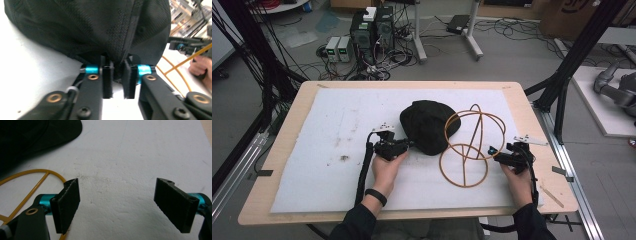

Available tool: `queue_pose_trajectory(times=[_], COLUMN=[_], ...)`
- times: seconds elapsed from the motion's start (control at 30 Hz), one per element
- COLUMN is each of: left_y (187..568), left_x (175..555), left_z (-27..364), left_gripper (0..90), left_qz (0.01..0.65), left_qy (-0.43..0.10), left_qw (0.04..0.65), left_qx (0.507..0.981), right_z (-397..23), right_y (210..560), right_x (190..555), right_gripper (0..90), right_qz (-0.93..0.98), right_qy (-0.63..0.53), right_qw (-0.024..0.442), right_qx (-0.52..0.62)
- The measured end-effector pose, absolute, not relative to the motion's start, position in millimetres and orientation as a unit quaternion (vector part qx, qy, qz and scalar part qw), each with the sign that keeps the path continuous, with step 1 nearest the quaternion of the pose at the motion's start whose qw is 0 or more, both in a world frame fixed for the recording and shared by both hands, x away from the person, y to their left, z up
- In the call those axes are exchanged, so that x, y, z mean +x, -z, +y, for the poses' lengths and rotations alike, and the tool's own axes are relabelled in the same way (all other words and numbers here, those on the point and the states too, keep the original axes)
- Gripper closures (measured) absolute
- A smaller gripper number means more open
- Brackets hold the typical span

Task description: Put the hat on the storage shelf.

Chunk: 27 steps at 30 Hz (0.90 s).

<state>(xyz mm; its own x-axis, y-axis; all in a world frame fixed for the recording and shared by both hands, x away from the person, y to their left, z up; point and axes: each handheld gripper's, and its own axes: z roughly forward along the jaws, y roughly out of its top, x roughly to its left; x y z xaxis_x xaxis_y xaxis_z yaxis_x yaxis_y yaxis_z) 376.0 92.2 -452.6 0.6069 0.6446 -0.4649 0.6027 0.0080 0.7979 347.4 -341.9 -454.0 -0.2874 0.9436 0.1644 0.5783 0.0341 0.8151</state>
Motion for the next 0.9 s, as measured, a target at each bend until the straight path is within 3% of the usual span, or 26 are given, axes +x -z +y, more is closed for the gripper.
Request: queue_pose_trajectory(times=[0.37,0.57,0.77,0.9], left_y=[430,416,399,403], left_x=[370,361,345,348], left_z=[162,174,151,159], left_gripper=[81.7,55.4,43.9,38.4], left_qz=[0.467,0.499,0.472,0.498], left_qy=[-0.070,-0.106,-0.146,-0.154], left_qw=[0.534,0.535,0.516,0.490], left_qx=[0.702,0.673,0.700,0.699], right_z=[-341,-340,-339,-339], right_y=[454,454,454,454], right_x=[347,348,348,348], right_gripper=[20.6,20.7,20.7,20.7], right_qz=[0.690,0.692,0.695,0.696], right_qy=[-0.416,-0.409,-0.406,-0.407], right_qw=[0.221,0.221,0.221,0.222], right_qx=[0.550,0.552,0.550,0.549])
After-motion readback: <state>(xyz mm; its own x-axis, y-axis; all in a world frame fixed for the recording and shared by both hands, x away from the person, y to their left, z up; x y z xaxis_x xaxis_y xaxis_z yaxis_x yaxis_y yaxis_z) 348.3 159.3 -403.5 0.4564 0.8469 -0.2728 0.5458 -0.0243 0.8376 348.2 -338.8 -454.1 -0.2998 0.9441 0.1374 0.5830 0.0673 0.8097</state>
